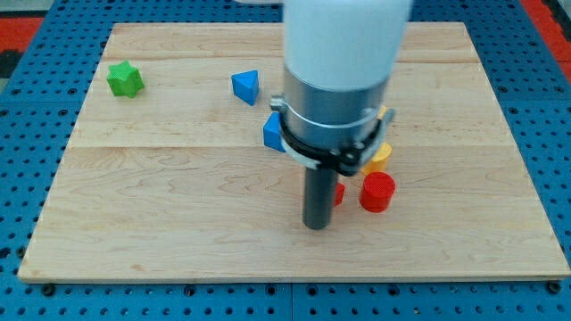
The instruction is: Move the red star and the red circle parallel to each other
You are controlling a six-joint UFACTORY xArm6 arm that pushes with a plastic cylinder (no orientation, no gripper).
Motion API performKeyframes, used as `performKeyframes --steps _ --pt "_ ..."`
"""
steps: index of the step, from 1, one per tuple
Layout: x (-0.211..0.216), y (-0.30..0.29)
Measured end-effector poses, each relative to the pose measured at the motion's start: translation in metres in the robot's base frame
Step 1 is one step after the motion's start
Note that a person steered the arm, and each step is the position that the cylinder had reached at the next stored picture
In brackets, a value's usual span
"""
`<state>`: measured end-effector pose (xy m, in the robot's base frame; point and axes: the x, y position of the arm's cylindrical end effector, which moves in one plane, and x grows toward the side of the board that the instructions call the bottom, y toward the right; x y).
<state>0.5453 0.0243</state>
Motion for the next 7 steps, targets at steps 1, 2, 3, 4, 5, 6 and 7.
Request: performKeyframes --steps 1,2,3,4,5,6,7 --pt "-0.010 -0.004" --pt "0.029 0.069" --pt "0.016 0.130" --pt "-0.005 0.127" --pt "-0.024 0.095" --pt "-0.047 0.066" --pt "-0.035 0.060"
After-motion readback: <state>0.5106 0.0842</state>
